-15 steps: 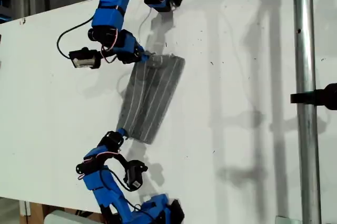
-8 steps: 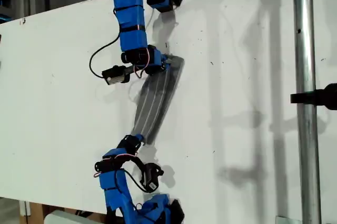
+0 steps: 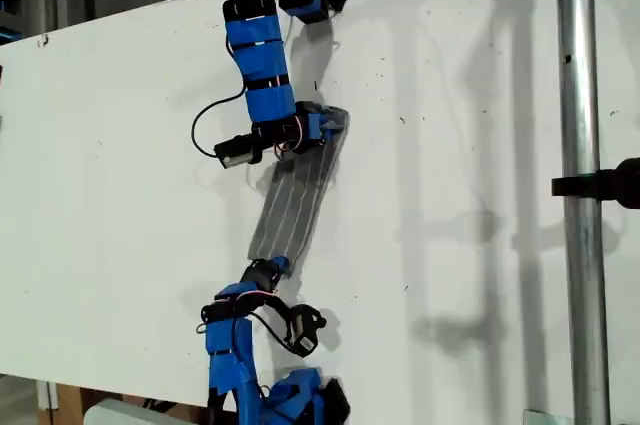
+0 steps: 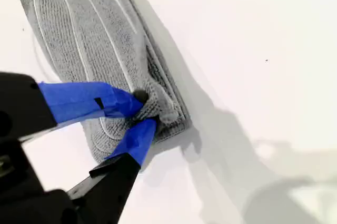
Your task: Grasp corners of a towel and fold twice.
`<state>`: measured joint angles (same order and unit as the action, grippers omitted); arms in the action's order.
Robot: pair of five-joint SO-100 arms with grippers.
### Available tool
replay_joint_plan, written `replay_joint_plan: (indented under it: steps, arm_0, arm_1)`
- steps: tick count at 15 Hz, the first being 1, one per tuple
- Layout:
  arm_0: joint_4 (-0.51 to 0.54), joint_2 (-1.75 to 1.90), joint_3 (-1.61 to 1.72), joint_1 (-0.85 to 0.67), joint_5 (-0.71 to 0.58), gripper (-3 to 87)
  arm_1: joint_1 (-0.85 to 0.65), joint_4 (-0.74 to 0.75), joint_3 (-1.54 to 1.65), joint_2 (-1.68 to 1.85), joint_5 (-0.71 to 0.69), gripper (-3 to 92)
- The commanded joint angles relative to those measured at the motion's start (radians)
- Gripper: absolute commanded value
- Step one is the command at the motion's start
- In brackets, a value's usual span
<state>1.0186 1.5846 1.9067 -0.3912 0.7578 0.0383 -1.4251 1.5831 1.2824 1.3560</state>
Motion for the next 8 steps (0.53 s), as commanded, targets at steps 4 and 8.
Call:
replay_joint_plan:
  steps: [4, 8]
  arm_0:
    - [0.230, 0.239, -0.081, -0.015, -0.032, 21.4]
    - [0.397, 0.607, -0.028, -0.012, -0.020, 22.5]
  arm_1:
    - [0.072, -0.167, -0.009, 0.290, 0.037, 26.7]
    - [0.118, -0.350, 0.041, 0.522, 0.112, 35.3]
